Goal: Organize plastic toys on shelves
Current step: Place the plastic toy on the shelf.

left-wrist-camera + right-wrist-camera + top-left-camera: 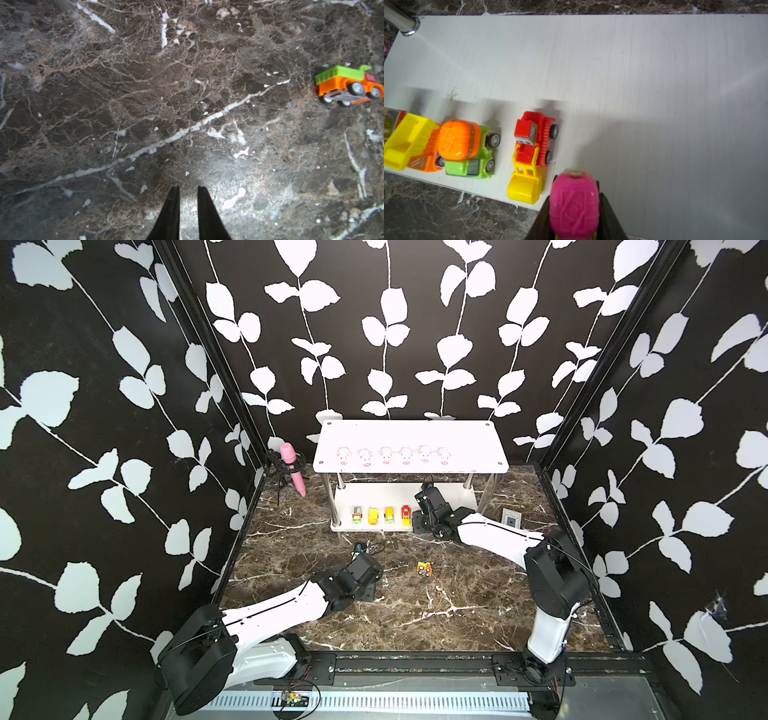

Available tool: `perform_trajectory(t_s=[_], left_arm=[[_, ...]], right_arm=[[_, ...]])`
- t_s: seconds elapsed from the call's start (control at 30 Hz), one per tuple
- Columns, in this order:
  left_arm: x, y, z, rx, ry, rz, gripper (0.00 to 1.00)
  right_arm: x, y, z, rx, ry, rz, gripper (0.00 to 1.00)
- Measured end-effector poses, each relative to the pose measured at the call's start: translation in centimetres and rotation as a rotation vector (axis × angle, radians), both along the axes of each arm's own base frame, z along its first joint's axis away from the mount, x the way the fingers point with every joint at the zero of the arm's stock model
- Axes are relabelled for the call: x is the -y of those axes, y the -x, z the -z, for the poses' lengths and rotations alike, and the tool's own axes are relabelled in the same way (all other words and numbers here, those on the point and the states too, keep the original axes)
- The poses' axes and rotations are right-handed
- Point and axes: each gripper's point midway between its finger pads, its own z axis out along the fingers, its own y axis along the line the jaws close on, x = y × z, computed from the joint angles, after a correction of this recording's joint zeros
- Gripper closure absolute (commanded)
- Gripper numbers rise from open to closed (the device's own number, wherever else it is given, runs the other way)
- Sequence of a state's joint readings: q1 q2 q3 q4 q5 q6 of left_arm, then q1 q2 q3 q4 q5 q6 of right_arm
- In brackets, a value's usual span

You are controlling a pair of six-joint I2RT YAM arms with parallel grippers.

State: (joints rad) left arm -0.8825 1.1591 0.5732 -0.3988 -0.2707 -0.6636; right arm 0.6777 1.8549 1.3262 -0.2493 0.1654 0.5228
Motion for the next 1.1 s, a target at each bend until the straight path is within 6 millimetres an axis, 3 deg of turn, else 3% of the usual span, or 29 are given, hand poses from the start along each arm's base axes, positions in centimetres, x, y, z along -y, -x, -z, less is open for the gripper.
perform_trajectory(t_s=[0.33,0.6,1.1], left_arm=[[0.0,0.0,0.0,0.000,0.001,-0.003,0.82],[0.0,0.0,0.0,0.001,0.000,-0.003,0.81],[-0.2,0.1,0.2,-0.003,-0.006,-0.005,0.81]], right_arm=[[0.4,-1.1,1.6,-0.037,0.046,0.004,0.76],[0.4,-1.3,1.6,-0.045,0.057,0.006,0.72],[0.7,-1.9,1.7,-0.046,0.058,0.016,0.53]])
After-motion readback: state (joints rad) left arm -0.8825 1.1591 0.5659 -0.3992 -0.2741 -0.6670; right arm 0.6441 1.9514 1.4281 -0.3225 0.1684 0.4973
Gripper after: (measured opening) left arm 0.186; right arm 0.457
